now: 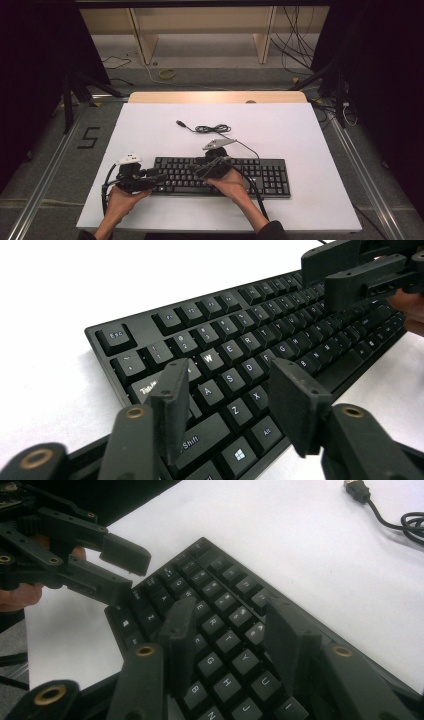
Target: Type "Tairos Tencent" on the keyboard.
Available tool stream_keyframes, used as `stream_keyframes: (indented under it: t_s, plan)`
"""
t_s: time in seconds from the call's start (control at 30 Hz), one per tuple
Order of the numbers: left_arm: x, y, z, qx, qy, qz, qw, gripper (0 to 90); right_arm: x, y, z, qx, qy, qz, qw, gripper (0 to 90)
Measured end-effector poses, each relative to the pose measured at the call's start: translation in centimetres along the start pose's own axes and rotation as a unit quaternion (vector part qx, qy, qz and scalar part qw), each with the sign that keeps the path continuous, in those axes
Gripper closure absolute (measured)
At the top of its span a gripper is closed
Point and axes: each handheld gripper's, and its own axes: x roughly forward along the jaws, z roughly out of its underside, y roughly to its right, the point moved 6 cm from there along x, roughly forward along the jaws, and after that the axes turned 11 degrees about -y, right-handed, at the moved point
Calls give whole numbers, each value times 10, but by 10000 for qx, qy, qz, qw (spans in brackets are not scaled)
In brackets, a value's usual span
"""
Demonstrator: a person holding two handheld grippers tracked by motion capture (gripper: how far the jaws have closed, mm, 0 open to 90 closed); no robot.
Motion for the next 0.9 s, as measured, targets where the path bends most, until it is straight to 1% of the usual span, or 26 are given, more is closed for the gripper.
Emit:
stream_keyframes:
  t_s: [0.13, 0.47, 0.63, 0.77, 0.9]
  plan:
    - [1, 0, -1, -14, 14, -16, 10000, 453, -2, 1, 3, -3, -25, -5, 10000, 537]
    - [2, 0, -5, -27, 91, -4, 10000, 392, -9, 2, 11, 16, -22, 10, 10000, 487]
    - [4, 1, -9, -1, 119, 1, 9999, 339, -14, -1, 14, 0, 25, -35, 10000, 454]
    - [5, 2, -12, 1, 129, 0, 9999, 333, -16, -3, 16, -39, 27, -50, 10000, 447]
    - [7, 2, -15, 25, 129, -2, 9999, 364, -19, -5, 20, -59, 20, -67, 10000, 433]
